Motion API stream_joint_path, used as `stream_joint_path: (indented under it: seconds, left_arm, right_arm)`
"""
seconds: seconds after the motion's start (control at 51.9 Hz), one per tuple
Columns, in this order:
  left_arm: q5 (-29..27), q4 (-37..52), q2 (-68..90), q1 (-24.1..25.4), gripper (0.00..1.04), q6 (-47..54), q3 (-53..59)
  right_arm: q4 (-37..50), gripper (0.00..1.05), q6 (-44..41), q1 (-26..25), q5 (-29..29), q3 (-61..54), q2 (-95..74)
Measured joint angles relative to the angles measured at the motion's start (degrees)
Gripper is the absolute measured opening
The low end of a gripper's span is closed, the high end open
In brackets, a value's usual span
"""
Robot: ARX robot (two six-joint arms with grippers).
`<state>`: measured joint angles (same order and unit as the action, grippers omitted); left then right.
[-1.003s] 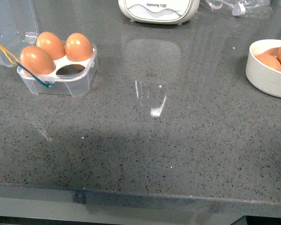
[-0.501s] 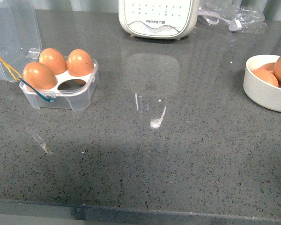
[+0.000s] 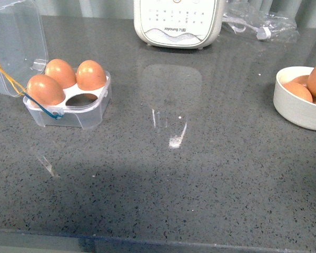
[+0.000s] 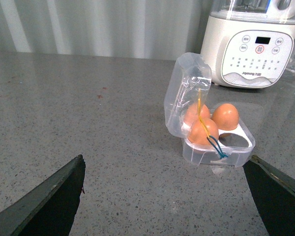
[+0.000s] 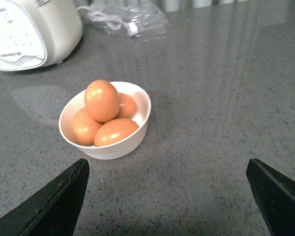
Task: Put egg into box
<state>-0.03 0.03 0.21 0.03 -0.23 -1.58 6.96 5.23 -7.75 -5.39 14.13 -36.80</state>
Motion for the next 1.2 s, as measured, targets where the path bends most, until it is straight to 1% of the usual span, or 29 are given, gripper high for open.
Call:
stream_joint_path:
  seconds: [0.039,0.154,0.231,0.347,0.578,0.752,1.195]
  left_arm:
    - [0.0,0.0,0.0,0.0,0.98,0.0,0.0]
    - [0.0,0.0,0.0,0.0,0.98,0.0,0.0]
    - [0.0,0.0,0.0,0.0,0.98,0.0,0.0]
    - [0.0,0.0,0.0,0.0,0.98,0.0,0.0]
    - [0.0,0.0,0.0,0.0,0.98,0.0,0.0]
    - [0.0,0.0,0.0,0.0,0.98,0.0,0.0]
    - [0.0,0.0,0.0,0.0,0.98,0.0,0.0]
  right_arm:
    - [2.23,0.97,-2.78,-1.05,-3.34,1.51,-4.63]
    - [5.73,0.97,-8.61,-2.45,-8.81,5.16,-14.73]
    - [6.71,0.97,-10.38,-2.93,-12.37,7.41,-18.69]
    - [7.28,0.97,-12.79,-3.02,-14.49,10.75,-23.63]
    - [9.51,0.97,-14.6,-1.77,-15.12,14.56,-31.26]
    - [13.03,0.97,-14.97,-0.44,-15.32,16.81,-37.73]
    - [15.82,0.97,-15.63,2.36,-14.14,21.88,-47.21]
